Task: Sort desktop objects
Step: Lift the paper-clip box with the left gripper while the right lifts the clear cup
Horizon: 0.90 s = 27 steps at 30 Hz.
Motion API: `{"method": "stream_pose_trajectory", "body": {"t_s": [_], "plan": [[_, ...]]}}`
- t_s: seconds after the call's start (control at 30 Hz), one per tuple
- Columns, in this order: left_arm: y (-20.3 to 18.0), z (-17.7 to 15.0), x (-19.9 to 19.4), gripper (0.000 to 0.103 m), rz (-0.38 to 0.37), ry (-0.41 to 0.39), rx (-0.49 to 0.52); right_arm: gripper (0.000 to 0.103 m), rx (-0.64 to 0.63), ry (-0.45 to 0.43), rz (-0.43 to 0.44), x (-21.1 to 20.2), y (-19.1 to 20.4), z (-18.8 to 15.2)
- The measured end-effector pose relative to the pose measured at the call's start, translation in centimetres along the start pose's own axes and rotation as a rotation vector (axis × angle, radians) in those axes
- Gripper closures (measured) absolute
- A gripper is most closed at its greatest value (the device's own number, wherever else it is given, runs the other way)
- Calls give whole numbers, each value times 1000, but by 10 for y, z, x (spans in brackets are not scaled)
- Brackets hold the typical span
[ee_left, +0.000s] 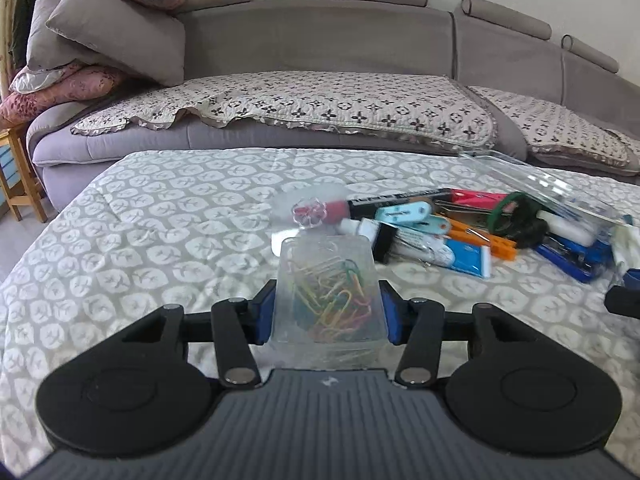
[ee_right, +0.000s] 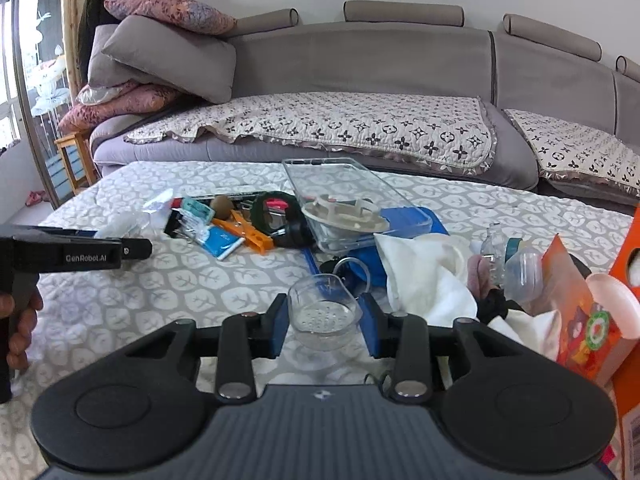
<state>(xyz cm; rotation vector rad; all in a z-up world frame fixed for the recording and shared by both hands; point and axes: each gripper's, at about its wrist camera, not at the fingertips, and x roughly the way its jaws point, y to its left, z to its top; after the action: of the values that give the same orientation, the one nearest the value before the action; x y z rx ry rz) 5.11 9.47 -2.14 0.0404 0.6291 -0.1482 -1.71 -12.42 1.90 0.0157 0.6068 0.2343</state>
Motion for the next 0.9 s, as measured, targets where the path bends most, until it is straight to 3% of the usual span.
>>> {"method": "stream_pose_trajectory", "body": {"t_s": [0.33,0.9], "plan": [[-32,-2,-38,53,-53,-45,95,67,-23,-6,26,-43,16,-10],[-124,-11,-94,53,-253,-124,234,67,-2,-39,-2,-130,-7,-26]]}}
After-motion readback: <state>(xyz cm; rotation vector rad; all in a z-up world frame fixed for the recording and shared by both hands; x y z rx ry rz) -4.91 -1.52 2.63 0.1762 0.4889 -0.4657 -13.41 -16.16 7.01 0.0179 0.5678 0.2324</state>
